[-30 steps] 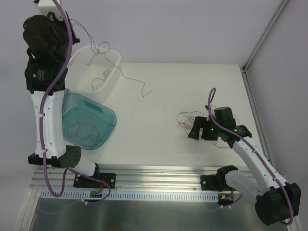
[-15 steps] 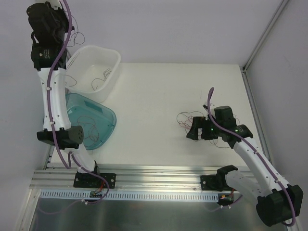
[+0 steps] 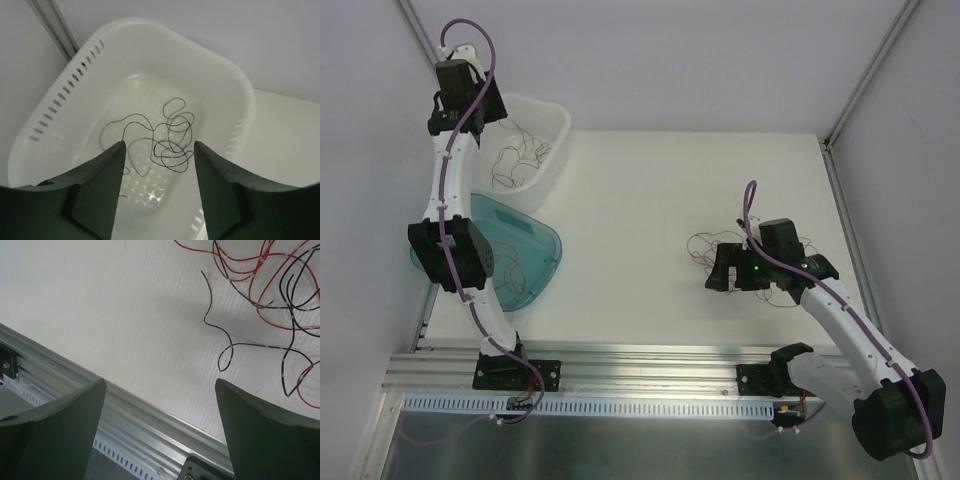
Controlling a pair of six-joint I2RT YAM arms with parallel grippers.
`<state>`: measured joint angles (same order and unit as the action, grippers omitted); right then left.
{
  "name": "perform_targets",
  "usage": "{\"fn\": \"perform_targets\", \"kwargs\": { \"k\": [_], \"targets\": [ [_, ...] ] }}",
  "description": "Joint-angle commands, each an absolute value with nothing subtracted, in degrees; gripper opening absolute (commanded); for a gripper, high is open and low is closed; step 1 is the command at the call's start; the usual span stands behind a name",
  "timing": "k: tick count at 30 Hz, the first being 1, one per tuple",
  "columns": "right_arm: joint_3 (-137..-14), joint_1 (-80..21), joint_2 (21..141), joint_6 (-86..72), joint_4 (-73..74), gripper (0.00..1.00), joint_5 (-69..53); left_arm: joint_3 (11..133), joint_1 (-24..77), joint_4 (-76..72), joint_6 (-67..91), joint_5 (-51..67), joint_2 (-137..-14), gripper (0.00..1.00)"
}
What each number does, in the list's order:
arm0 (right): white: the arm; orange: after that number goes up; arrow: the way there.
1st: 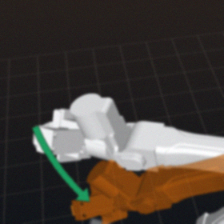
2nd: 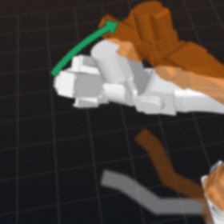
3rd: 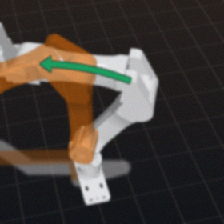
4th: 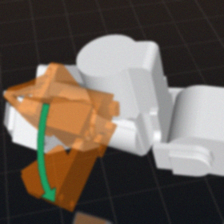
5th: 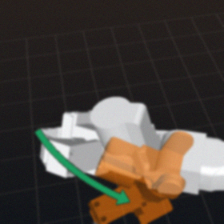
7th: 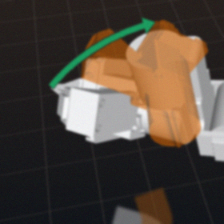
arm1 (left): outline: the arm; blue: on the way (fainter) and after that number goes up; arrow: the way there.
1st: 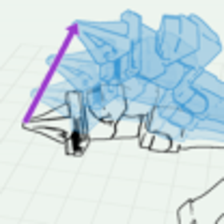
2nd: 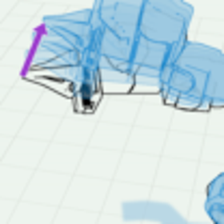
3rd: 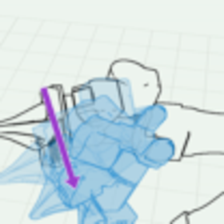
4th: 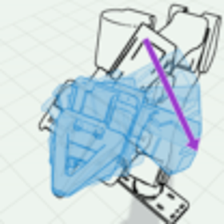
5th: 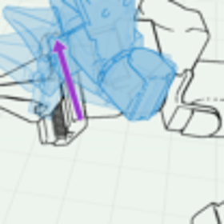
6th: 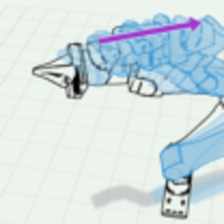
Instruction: Untangle the cables
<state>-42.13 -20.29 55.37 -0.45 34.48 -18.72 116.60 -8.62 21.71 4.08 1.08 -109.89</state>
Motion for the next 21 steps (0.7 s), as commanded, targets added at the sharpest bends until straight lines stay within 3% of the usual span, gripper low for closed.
{"fn": "perform_targets", "kwargs": {
  "k": [1,3,7,14,21],
  "targets": [
    [-45.00,-20.66,55.28,0.09,34.27,0.95,-18.19,113.75,-8.79,18.46,7.11,3.25,-107.58,0.60],
    [-46.14,-20.65,54.76,0.17,34.89,0.95,-17.58,111.81,-8.79,18.37,8.44,4.74,-104.69,0.78],
    [-48.16,-20.65,54.31,0.09,37.60,0.95,-12.76,105.39,-7.74,18.46,9.23,9.75,-99.07,0.99],
    [-49.75,-19.08,54.41,-5.53,41.92,0.90,2.52,89.41,-0.20,18.37,9.66,12.57,-83.88,0.99],
    [-45.88,-15.12,55.28,-8.53,39.39,0.81,3.69,71.40,13.43,18.20,9.31,15.11,-73.22,0.99]
  ]
}}
